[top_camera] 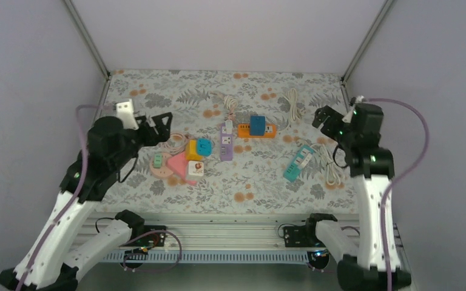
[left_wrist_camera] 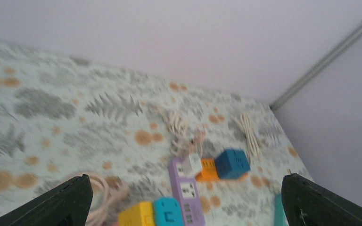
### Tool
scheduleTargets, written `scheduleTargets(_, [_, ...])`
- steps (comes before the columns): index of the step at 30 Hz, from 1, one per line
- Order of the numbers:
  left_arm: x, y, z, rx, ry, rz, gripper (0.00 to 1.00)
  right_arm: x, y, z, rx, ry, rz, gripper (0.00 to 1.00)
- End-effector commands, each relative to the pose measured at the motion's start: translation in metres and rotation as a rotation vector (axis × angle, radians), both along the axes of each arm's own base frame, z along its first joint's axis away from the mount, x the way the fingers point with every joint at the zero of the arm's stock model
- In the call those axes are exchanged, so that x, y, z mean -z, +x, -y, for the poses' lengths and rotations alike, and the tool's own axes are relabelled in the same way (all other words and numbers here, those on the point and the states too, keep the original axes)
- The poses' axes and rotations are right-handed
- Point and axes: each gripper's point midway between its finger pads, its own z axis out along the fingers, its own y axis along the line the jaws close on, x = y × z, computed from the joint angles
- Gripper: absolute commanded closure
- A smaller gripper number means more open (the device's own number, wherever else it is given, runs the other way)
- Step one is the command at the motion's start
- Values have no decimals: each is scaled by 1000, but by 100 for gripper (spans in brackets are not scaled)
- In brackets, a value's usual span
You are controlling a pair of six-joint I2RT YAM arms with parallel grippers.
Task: Insert the plug
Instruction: Reset both arms
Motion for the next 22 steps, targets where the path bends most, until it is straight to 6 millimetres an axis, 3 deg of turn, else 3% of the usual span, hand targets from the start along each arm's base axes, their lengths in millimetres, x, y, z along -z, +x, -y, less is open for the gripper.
scheduleTargets(1, [-42,-22,-52,-184,80,168,0,-63,-37,11,31,-110,299,0])
scheduleTargets(5, [-59,-44,-87,-310,112,249,0,-102,-77,20,97,-145,511,0])
scheduleTargets(9, [-55,-62,-119,-444,125,263,0,-113,-98,30,164,-166,578,0])
scheduleTargets(15, [-67,-84,-130,-447,110,363,0,-125,-120,35,203,-171,683,0])
scheduleTargets(22, [-73,-91,-132,-442,102,390,0,-124,-125,37,232,-133,704,0])
